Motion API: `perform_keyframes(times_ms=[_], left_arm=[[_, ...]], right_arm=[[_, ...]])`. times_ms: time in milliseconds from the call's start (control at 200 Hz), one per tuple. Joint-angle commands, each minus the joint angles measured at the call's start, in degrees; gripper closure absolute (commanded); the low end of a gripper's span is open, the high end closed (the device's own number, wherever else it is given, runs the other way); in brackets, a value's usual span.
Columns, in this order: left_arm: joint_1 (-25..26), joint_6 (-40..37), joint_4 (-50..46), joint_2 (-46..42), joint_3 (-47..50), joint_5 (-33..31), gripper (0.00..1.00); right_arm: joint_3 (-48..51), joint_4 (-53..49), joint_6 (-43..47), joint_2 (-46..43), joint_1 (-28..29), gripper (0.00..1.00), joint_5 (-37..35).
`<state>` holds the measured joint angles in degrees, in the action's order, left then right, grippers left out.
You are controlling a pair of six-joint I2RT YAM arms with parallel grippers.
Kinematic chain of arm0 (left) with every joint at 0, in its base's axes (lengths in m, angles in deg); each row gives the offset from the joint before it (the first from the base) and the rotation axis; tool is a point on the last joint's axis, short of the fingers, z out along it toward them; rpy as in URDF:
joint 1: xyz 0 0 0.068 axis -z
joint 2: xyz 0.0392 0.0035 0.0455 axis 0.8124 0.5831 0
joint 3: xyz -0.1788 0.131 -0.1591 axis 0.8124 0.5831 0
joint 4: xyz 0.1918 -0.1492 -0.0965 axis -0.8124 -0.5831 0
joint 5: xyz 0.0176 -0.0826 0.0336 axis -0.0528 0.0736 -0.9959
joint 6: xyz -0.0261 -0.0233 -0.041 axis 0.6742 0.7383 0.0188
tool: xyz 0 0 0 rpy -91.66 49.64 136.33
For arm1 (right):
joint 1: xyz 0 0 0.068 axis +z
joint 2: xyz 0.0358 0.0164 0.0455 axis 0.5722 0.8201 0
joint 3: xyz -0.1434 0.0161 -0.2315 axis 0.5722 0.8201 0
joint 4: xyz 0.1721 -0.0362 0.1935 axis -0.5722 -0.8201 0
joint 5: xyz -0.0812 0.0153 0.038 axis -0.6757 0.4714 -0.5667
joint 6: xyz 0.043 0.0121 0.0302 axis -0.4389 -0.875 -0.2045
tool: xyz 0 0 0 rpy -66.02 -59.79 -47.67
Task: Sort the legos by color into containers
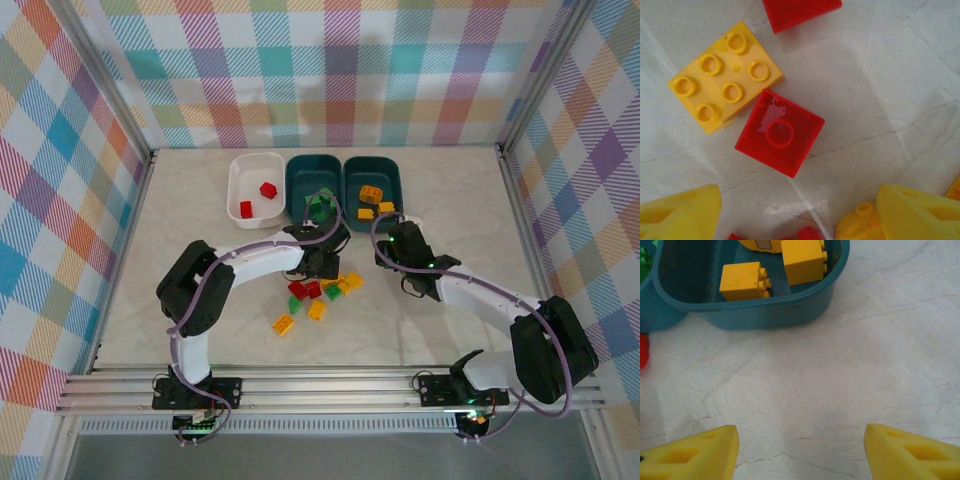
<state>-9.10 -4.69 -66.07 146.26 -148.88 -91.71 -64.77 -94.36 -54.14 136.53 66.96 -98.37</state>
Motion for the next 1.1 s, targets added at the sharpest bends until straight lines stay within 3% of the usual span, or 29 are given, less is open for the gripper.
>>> perform_keyframes(times_ms=[0, 200, 510, 600, 860, 960, 1095], left_arm=[[-1.2, -0.7, -1.5, 2.0, -2.2, 0.6, 0.19], [-3.7, -1.3, 3.9, 4.7, -2.2, 4.5, 0.21], [-4.3, -2.8, 3.6, 7.4, -7.1, 4.0, 0.24], [-4.3, -3.2, 2.2, 9.2, -9.6, 4.2, 0.32], [-4.1, -2.6, 3.1, 7.0, -6.2, 5.3, 0.41], [-4.2, -3.1, 2.6, 7.8, -6.5, 5.2, 0.50], [-3.6, -2.5, 3.4, 7.9, -6.7, 6.5, 0.51]], right_arm=[[0.3, 1.4, -0.8, -0.4, -0.2, 0.33, 0.1], [0.5, 1.9, -0.8, -0.4, -0.2, 0.33, 0.4], [0.4, 2.6, -0.9, 0.4, -0.2, 0.32, 1.3], [0.5, 3.0, -0.7, 0.7, -0.2, 0.32, 1.5], [0.4, 3.2, -0.6, 1.0, -0.2, 0.33, 1.7], [0.3, 3.4, -0.7, 1.3, -0.2, 0.33, 2.0], [0.1, 3.4, -0.6, 2.0, -0.2, 0.33, 2.1]])
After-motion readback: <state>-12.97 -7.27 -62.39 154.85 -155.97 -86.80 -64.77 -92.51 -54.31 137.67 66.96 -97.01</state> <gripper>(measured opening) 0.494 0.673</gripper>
